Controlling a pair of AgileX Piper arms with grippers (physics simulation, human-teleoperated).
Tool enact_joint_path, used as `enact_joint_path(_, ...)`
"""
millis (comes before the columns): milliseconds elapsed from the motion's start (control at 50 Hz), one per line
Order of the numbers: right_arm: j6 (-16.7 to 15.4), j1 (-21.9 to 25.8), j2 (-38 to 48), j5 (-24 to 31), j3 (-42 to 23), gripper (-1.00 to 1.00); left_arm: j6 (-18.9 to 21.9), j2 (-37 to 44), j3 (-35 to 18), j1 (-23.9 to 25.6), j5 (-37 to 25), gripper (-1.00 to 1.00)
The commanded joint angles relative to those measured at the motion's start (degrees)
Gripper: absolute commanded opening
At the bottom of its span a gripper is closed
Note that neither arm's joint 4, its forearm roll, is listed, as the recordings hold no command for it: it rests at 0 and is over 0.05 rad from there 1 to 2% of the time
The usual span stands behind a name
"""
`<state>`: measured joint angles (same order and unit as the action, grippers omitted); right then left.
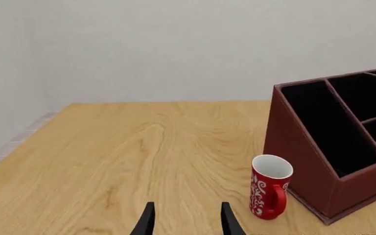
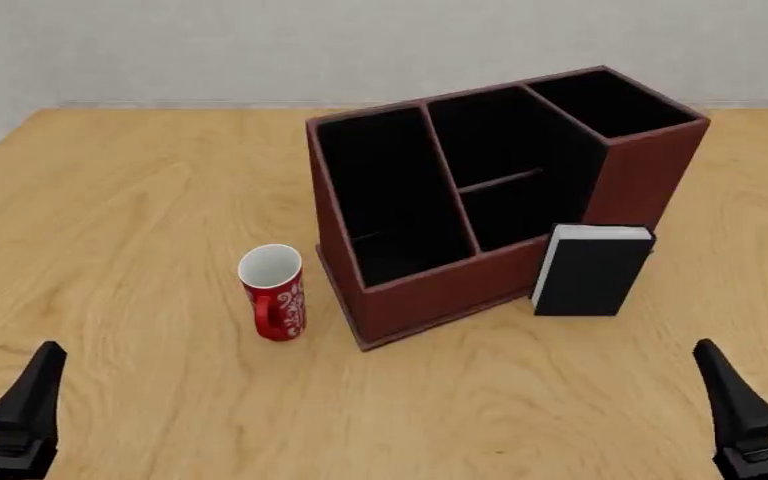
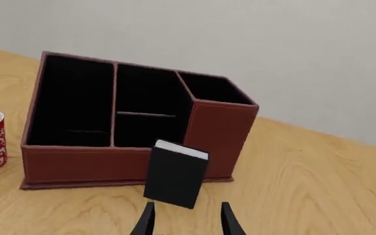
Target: Pick up the book and place it in the left compartment of the caddy.
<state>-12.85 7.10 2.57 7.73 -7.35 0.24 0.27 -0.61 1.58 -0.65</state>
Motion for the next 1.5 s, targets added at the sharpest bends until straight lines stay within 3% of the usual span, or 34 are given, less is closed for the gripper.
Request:
enact_joint_path(20, -10.5, 4.9, 6.9, 6.6, -7.3, 1.0, -0.5, -0.3, -0.2, 1.4, 0.0, 1.0)
enact_joint_path(280, -17.8, 6.7, 19.7, 11.6, -12.5, 1.0, -0.5, -0.2, -1.0, 1.8, -0.1, 1.0)
enact_joint_path(340, -20.4, 5.9, 22.6, 12.7, -13.9, 1.0, -0.7, -0.2, -1.6, 1.8, -0.2, 1.0)
enact_joint_path(420, -20.9, 6.3, 25.1, 14.5, -15.7, 1.0, -0.8, -0.2, -1.8, 1.9, -0.4, 1.0)
enact_joint_path(600, -27.1, 4.6, 31.4, 21.1, -23.2, 1.0, -1.0, -0.2, -1.7, 1.6, -0.2, 1.0)
enact_joint_path(820, -30.8, 4.6, 35.7, 26.9, -27.7, 1.0, -1.1, -0.2, -2.5, 1.8, -0.5, 1.0)
enact_joint_path(840, -35.8, 3.5, 37.3, 29.8, -30.6, 1.0, -1.0, -0.3, -2.5, 1.9, -0.5, 1.0)
enact_joint_path(920, -38.4, 2.6, 38.1, 30.7, -30.9, 1.0, -0.9, -0.3, -2.5, 2.0, -0.3, 1.0)
enact_joint_path(1140, -41.6, 1.1, 40.2, 33.3, -32.5, 1.0, -0.7, -0.3, -2.9, 2.1, -0.3, 1.0)
enact_joint_path(1160, -43.2, 0.6, 40.1, 33.7, -31.8, 1.0, -0.8, -0.3, -2.9, 2.1, -0.3, 1.0)
enact_joint_path(1340, -47.5, -2.4, 42.8, 33.8, -33.8, 1.0, -0.8, -0.3, -3.1, 2.1, -0.4, 1.0)
enact_joint_path(1460, -48.0, -2.5, 44.5, 34.8, -36.0, 1.0, -1.1, -0.3, -3.6, 2.4, -0.7, 1.0)
enact_joint_path(1480, -51.9, -5.5, 47.7, 33.0, -36.7, 1.0, -1.1, -0.3, -4.4, 2.7, -1.1, 1.0)
enact_joint_path(1500, -51.6, -5.3, 48.1, 33.1, -37.2, 1.0, -1.1, -0.3, -4.4, 2.7, -1.1, 1.0)
